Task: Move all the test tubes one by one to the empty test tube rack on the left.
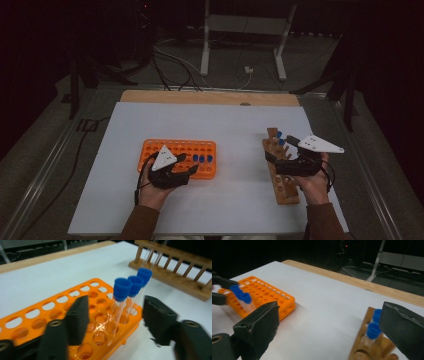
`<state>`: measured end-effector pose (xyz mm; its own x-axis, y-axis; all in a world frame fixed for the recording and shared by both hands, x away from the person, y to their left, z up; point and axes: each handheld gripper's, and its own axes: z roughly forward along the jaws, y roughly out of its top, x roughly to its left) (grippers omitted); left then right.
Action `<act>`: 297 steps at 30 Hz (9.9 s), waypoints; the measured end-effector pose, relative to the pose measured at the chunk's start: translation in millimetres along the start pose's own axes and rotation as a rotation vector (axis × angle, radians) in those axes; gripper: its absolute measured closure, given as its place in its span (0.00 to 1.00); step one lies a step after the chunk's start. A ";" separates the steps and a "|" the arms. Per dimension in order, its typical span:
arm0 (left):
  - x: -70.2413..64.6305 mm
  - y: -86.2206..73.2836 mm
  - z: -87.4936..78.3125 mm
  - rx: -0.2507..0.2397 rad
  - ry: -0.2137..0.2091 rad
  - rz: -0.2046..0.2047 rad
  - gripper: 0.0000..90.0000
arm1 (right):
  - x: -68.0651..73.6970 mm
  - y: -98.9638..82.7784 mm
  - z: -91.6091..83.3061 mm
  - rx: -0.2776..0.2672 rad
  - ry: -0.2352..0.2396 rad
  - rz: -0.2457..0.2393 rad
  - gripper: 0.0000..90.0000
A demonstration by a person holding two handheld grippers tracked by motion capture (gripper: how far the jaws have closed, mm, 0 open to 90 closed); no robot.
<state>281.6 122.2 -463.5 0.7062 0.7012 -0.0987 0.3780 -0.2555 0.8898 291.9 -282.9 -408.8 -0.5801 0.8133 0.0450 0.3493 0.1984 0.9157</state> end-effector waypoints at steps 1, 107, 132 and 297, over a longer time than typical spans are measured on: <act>0.9 1.0 -3.0 -0.004 0.007 -0.006 0.32 | -2.6 -0.8 0.4 0.002 -0.005 0.001 0.03; 6.4 17.4 -31.9 -0.064 0.024 0.002 0.01 | 55.4 53.0 36.6 0.068 0.197 -0.136 0.86; -25.8 43.9 -3.4 -0.085 -0.029 0.060 0.08 | 98.4 59.3 58.6 0.081 0.369 -0.139 0.86; 10.5 -17.6 11.2 0.045 0.019 0.027 0.87 | -1.4 -3.0 -9.2 -0.050 0.044 0.054 0.01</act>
<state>289.1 126.6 -485.3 0.7051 0.7061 -0.0655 0.3854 -0.3041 0.8712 284.9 -289.6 -407.9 -0.5936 0.7970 0.1114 0.3441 0.1263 0.9304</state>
